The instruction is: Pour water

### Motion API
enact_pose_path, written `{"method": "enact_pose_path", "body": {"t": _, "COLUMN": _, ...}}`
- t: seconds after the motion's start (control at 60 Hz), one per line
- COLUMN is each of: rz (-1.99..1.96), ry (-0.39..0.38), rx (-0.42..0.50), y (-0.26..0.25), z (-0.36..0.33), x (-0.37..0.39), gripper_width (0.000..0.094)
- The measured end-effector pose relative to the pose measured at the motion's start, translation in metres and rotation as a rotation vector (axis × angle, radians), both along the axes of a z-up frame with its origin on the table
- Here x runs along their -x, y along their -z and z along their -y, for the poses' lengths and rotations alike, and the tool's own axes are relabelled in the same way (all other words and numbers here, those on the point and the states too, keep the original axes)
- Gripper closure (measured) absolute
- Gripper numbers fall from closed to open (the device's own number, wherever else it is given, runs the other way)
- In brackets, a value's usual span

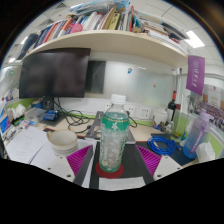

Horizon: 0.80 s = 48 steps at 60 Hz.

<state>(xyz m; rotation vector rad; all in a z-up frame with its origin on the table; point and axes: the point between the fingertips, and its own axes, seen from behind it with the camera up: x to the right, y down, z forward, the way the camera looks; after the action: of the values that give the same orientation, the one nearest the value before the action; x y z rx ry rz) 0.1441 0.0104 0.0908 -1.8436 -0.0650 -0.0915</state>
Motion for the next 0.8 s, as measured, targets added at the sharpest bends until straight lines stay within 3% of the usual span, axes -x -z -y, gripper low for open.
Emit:
{"method": "enact_pose_path", "body": {"t": 0.183, "rz": -0.031, "ry": 0.037, "rx": 0.079, "y": -0.027, "z": 0.081, "x": 0.041, "gripper_width": 0.0075}}
{"method": "enact_pose_path", "body": {"t": 0.367, "rz": -0.138, "ry": 0.059, "rx": 0.13, "y": -0.076, "z": 0.119, "x": 0.112, "gripper_width": 0.0071}}
{"method": "enact_pose_path", "body": {"t": 0.8, "rz": -0.111, "ry": 0.023, "rx": 0.041, "y": -0.156, "z": 0.132, "x": 0.188, "gripper_width": 0.0075}}
